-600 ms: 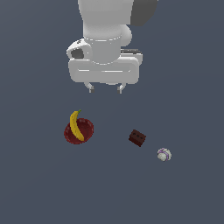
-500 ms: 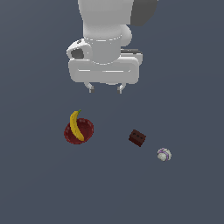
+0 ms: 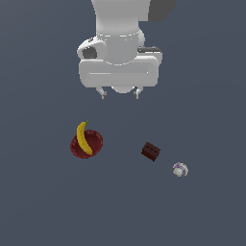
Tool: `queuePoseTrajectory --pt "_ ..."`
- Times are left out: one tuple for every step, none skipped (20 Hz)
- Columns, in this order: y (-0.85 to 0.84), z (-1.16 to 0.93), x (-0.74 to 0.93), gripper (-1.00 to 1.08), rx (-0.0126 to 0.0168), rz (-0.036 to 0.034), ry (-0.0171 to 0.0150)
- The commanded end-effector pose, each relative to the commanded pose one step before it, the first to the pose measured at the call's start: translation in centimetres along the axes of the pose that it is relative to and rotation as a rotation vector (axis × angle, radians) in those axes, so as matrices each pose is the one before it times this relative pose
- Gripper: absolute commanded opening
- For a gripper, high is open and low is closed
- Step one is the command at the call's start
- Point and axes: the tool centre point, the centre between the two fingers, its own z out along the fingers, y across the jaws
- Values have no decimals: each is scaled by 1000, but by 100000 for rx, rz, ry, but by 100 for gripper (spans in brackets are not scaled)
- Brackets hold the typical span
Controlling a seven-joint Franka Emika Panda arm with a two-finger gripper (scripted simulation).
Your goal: Pick up a designated object from a clutter of objects.
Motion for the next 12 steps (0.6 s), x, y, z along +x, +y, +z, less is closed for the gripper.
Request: queuePoseTrajectory --pt "-13 -16 -15 100 34 -129 -28" --pt "1 54 33 100 0 246 -36" --pt "-53 58 58 100 42 288 -29" --pt "-93 71 83 100 73 370 -32" --pt "-115 92 105 100 93 478 -42" --pt "-133 115 125 100 103 587 -55" --pt "-153 138 143 100 112 692 -68" --pt "-170 161 161 100 123 801 -81" --pt "-192 182 177 100 132 894 -92" --pt "-217 202 192 100 144 985 -102" --pt "-245 224 208 100 155 1084 -114" --pt "-272 246 221 100 161 1176 -125"
